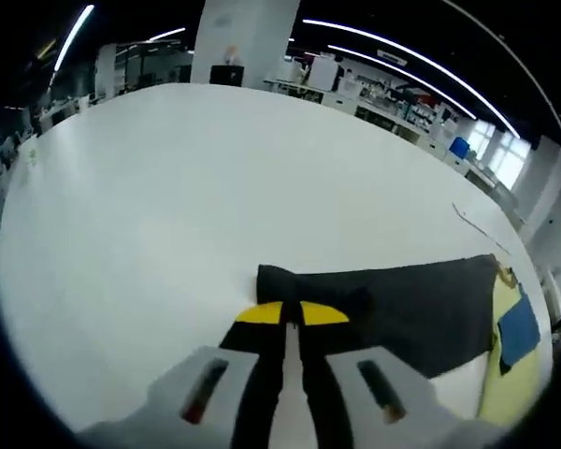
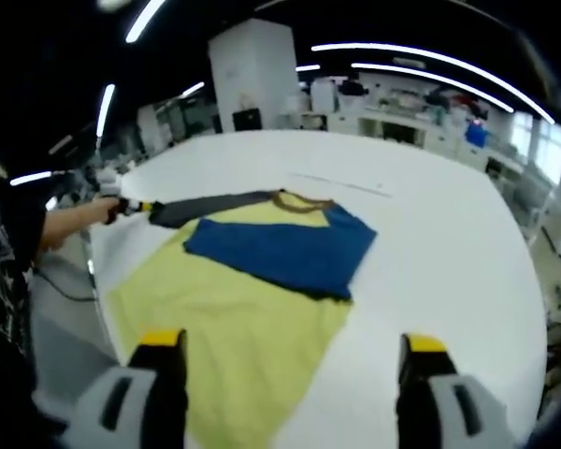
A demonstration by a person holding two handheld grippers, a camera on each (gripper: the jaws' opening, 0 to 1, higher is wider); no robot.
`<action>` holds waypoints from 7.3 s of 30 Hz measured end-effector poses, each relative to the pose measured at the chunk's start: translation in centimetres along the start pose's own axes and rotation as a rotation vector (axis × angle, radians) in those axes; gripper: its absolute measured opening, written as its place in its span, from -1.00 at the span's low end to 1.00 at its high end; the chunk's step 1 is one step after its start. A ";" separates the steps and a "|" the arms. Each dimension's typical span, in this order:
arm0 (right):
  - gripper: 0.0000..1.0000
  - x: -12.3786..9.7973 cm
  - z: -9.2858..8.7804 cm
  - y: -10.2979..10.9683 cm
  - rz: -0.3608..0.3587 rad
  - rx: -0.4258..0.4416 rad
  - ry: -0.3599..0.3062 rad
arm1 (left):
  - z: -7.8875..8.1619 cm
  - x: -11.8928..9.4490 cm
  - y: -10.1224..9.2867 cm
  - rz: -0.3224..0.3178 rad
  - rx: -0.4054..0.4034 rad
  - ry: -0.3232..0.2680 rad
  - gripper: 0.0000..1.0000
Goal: Fold the garment on the visible template until the final outline fits inside the template.
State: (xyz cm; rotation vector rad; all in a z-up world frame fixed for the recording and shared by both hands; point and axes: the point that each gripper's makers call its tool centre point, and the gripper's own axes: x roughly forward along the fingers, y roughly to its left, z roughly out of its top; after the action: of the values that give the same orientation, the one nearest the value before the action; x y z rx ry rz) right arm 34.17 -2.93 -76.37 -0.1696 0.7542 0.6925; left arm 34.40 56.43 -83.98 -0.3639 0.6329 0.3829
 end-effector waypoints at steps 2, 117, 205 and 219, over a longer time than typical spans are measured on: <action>0.87 0.0 -0.1 -0.1 -0.004 0.002 0.003 | 0.0 -0.2 -0.1 -0.001 0.016 0.002 -1.00; 0.98 -2.7 -1.1 1.7 -0.011 0.029 -0.052 | -2.4 -4.1 3.1 0.056 0.101 0.141 -0.97; 0.98 -4.0 -2.1 7.3 0.092 -0.035 -0.089 | 1.2 -5.6 -16.1 -0.323 0.213 0.058 -0.98; 0.98 -3.7 -2.2 7.4 0.102 -0.045 -0.085 | 1.4 -5.7 -20.5 -0.391 0.250 0.056 -0.98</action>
State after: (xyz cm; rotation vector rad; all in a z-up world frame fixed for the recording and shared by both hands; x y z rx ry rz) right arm 26.33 -0.03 -74.68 -0.1430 0.6696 0.8091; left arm 40.10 37.97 -75.02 -0.2519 0.6393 -0.0807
